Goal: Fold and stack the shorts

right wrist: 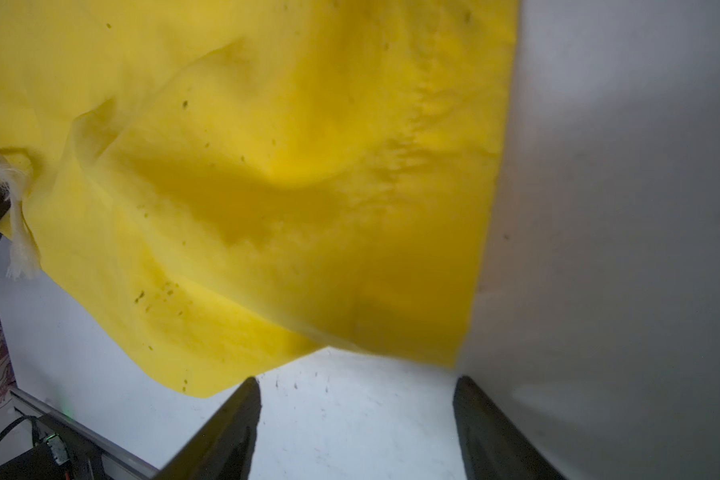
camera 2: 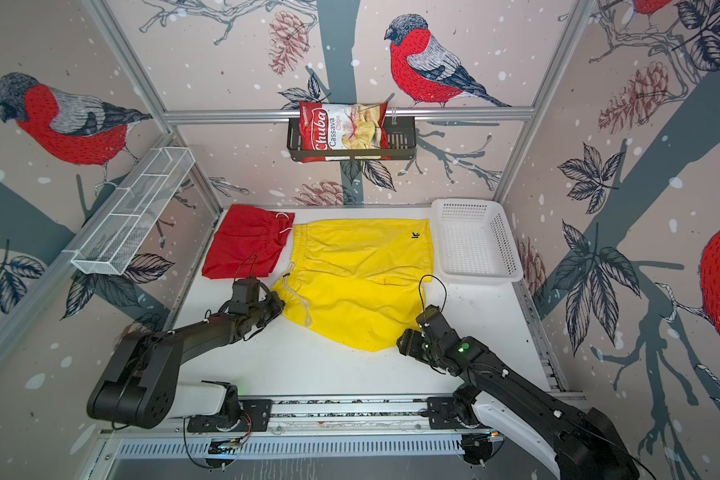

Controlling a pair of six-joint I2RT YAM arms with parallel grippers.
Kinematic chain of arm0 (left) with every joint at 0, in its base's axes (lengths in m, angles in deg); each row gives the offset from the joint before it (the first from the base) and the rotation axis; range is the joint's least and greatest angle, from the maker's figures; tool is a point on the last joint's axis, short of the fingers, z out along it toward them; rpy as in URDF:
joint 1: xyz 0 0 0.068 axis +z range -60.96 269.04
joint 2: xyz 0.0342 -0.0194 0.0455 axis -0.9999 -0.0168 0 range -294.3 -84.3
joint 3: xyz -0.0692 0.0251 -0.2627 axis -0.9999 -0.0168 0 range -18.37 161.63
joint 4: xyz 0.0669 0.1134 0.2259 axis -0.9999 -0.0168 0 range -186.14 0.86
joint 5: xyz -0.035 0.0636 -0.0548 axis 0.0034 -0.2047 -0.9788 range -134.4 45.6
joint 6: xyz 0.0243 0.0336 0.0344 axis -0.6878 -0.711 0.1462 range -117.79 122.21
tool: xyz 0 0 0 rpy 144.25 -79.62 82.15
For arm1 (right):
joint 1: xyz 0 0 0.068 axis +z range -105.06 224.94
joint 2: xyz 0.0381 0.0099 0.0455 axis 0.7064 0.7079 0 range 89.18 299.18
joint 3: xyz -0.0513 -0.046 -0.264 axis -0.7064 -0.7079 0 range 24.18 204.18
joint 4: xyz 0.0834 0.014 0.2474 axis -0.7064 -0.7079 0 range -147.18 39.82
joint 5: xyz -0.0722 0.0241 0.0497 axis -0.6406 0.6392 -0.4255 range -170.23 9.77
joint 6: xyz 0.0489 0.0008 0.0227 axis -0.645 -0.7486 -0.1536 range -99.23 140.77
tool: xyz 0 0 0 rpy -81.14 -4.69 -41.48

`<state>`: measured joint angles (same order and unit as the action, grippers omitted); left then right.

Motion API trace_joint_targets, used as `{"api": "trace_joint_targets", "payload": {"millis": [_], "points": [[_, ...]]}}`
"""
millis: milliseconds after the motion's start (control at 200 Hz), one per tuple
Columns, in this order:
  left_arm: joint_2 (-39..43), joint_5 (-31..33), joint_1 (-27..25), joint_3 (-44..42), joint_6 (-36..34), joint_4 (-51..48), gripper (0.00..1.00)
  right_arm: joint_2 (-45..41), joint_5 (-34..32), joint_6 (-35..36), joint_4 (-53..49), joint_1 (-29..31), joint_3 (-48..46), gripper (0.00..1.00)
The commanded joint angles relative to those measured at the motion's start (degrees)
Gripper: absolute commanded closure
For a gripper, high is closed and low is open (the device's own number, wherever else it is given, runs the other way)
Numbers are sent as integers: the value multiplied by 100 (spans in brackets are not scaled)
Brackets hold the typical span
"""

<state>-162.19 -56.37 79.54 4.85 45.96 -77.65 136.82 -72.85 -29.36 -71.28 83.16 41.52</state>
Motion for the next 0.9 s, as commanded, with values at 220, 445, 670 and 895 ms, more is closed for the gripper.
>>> {"api": "trace_joint_targets", "payload": {"millis": [220, 445, 670, 895], "points": [[230, -7, -35, -29, 52, -87, 100, 410, -473, 974, -255, -581, 1529, 96], [409, 74, -35, 61, 10, -309, 100, 856, -570, 1619, -1443, -1187, 2682, 87], [357, -24, -35, 96, 20, -312, 100, 1112, -117, 1398, -1162, -1303, 1535, 27], [316, -43, -35, 18, 18, -267, 100, 1251, 654, 1177, -137, -1336, 894, 22]]}}
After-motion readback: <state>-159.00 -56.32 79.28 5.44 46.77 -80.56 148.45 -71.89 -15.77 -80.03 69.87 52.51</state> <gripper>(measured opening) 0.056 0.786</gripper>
